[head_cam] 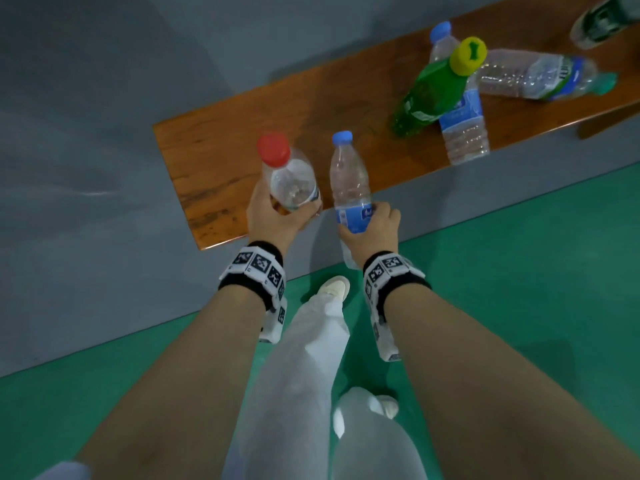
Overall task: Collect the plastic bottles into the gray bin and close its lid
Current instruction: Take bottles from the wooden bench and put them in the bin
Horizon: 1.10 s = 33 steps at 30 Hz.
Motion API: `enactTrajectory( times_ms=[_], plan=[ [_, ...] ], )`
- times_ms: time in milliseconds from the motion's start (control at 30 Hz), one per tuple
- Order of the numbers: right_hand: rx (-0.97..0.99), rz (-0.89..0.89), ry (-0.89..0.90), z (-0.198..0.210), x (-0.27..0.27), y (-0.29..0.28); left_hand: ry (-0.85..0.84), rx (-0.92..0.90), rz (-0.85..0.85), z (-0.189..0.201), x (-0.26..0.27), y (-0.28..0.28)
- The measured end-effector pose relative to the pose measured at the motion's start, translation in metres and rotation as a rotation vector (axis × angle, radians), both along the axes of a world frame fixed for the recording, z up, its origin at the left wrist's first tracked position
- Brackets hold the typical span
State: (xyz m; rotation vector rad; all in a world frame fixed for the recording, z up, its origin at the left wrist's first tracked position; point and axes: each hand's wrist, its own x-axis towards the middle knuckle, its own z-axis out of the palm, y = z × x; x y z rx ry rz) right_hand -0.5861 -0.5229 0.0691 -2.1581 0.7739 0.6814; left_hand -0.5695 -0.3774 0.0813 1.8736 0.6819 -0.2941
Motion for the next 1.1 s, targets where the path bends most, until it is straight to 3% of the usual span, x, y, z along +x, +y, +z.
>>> enactTrajectory(
  times_ms=[200, 500, 867, 1100],
  plan=[
    [0.056, -0.168, 0.044, -0.012, -0.067, -0.036, 0.018, -0.052, -0.128, -0.011, -0.047, -0.037],
    [0.009, -0.456, 0.15, -0.031, -0.189, -0.149, 0.078, -0.052, -0.427, -0.034, -0.117, -0.165],
    [-0.004, -0.863, 0.211, -0.056, -0.42, -0.32, 0.198, -0.065, -0.822, -0.07, -0.324, -0.38],
    [-0.035, -1.097, 0.306, -0.077, -0.576, -0.394, 0.319, -0.094, -1.076, -0.095, -0.461, -0.477]
  ],
)
